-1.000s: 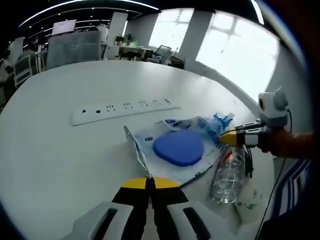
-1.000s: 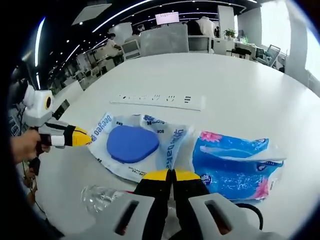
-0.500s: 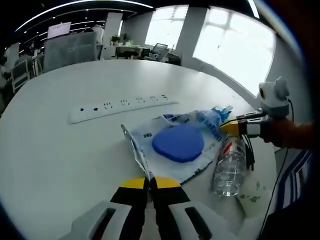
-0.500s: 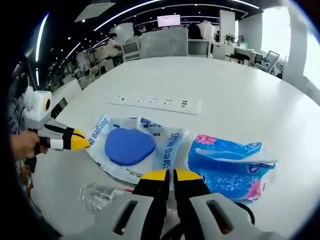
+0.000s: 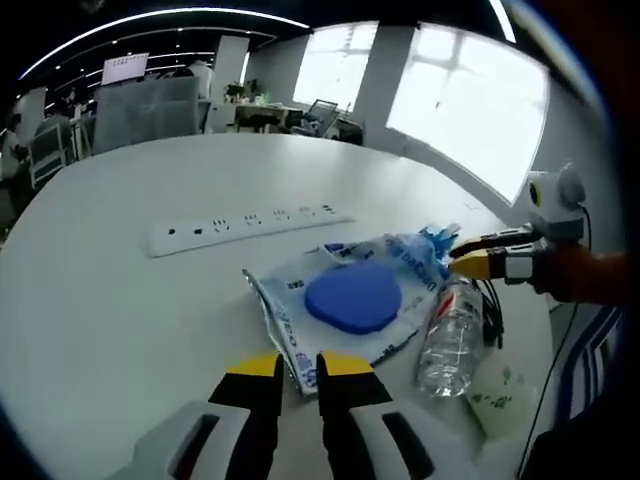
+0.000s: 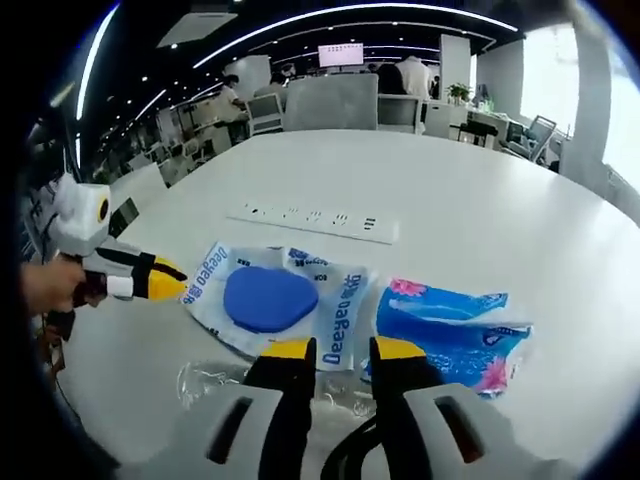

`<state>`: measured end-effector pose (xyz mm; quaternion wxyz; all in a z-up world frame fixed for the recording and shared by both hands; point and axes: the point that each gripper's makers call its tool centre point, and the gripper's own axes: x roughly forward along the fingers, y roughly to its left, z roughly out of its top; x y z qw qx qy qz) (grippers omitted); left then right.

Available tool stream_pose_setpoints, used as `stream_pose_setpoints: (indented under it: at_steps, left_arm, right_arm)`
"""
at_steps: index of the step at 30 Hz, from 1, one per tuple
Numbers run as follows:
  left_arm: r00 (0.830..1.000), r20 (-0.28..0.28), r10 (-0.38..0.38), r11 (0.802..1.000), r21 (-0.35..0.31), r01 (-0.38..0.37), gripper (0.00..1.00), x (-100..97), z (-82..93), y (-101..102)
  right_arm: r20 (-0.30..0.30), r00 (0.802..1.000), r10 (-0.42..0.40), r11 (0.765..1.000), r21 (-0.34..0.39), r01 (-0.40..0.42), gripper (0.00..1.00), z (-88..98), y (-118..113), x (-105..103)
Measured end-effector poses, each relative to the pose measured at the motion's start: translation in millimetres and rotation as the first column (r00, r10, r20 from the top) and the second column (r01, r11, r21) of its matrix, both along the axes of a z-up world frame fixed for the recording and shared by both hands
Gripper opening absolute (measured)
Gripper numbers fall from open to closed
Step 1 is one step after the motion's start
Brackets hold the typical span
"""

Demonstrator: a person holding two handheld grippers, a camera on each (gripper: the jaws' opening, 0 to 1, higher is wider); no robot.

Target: Arrange the tabletop items into an orderly group along one side of the table until the central work area is clear of visible clutter.

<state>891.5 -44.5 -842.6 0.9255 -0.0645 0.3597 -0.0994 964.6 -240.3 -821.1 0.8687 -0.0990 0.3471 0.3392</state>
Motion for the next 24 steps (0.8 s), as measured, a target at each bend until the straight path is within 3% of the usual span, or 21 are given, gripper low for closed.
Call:
stream_pose_setpoints:
  at_steps: [7,13,15,24]
  left_arm:
    - [0.999,0.045,-0.009,1.000,-0.002,0.009,0.20,-1.1,19.9,-5]
    - [0.995,0.099,-0.011,1.000,-0.004,0.012,0.30,-15.8,48.7,-17]
    - [0.994,0.111,-0.013,1.000,0.002,0.013,0.32,-17.4,52.8,-18]
    - [0.986,0.167,-0.015,1.000,0.014,0.012,0.37,-44.6,70.7,-20]
  right_arm:
    - [0.006,1.000,-0.012,0.999,0.032,0.011,0.33,12.8,-8,-7]
    - [0.031,0.999,0.003,0.998,0.057,-0.005,0.43,27.6,-16,-18]
    - [0.044,0.999,0.014,0.996,0.084,-0.018,0.48,35.7,-17,-24]
    - [0.105,0.992,0.065,0.994,0.076,-0.073,0.62,59.2,-32,-52]
